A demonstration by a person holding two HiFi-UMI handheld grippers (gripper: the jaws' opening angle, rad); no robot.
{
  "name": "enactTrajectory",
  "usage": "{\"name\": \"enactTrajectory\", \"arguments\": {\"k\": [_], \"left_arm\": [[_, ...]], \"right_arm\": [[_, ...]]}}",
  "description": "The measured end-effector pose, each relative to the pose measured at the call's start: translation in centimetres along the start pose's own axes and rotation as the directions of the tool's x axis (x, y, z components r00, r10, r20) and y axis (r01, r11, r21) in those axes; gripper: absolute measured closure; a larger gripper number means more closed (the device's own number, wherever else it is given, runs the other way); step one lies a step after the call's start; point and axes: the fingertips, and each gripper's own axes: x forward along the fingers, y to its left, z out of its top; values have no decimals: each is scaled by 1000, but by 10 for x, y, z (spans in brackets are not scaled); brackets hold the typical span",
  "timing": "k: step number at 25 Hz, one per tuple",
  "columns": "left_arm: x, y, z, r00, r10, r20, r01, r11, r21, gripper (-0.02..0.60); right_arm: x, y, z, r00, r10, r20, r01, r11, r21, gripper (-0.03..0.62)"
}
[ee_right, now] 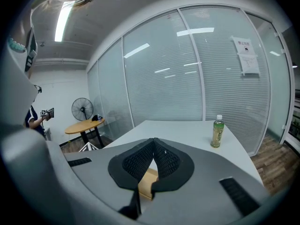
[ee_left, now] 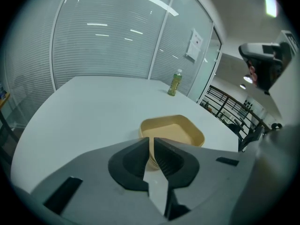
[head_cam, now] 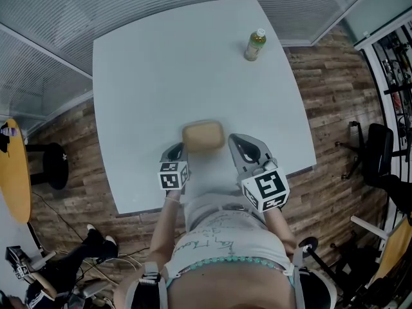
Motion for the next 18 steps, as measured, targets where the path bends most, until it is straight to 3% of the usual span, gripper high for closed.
{"name": "enactTrajectory", "arguments": {"k": [1,3,6,18], "left_arm": [[2,1,0,1000,2,-3,-2,1000,-3,569],[7,4,0,1000,8,-14,-8,1000,-8,468],[16,10,-2,999,24,-34,-24,1000,-4,443],[53,15,-16,991,53,-121,-59,997,-48,430]], "right_arm": [[-1,-1,-1,1000,-2,-2,2,1000,0,594],[0,-2,-2,1000,-6,-7,6,1000,4,594],[0,-5,-6,1000,-14,-14,14,1000,12,594],[-7,-20,-11,999,-39,-29,40,999,27,594]]}}
